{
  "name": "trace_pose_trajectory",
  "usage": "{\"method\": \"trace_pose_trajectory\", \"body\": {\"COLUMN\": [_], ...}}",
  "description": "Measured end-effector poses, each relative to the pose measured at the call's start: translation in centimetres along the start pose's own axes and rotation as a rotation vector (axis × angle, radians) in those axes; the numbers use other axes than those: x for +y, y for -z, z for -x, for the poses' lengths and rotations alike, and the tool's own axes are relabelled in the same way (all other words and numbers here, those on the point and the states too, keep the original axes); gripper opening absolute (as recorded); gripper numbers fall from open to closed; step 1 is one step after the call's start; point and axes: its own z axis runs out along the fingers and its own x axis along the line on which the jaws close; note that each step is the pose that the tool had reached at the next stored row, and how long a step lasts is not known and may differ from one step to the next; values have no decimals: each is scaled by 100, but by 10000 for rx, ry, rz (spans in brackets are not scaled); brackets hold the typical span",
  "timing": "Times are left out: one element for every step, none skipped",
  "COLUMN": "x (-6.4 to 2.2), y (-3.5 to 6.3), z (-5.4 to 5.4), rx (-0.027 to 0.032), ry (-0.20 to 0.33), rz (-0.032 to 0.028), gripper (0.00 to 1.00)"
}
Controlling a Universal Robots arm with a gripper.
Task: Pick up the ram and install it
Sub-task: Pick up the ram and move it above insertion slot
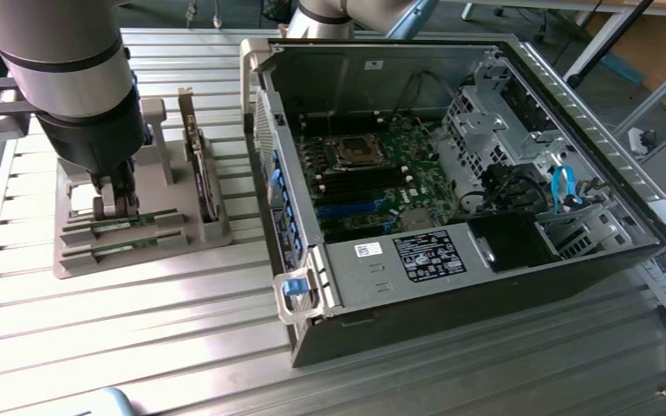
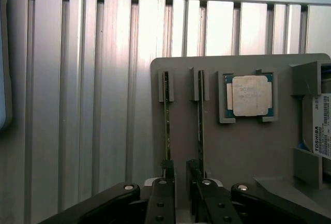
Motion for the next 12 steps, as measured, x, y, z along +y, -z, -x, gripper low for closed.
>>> {"method": "trace_pose_trajectory", "body": {"x": [0,0,0,0,0,0,0,0,-1,-1,-1,-2], "y": [0,0,0,-1,-6,-15,-23,-30,-38,-46,-56,-64], "z": [0,0,0,0,0,0,0,0,0,0,0,0], "rx": [-1,-1,-1,-1,-2,-3,-2,0,-2,-1,-2,-2], "ry": [0,0,0,0,0,0,1,0,0,0,1,0], "rz": [0,-1,-1,-1,-2,-3,-1,0,-1,0,-1,-1], "gripper": [24,24,24,24,24,24,24,24,24,24,24,24]}}
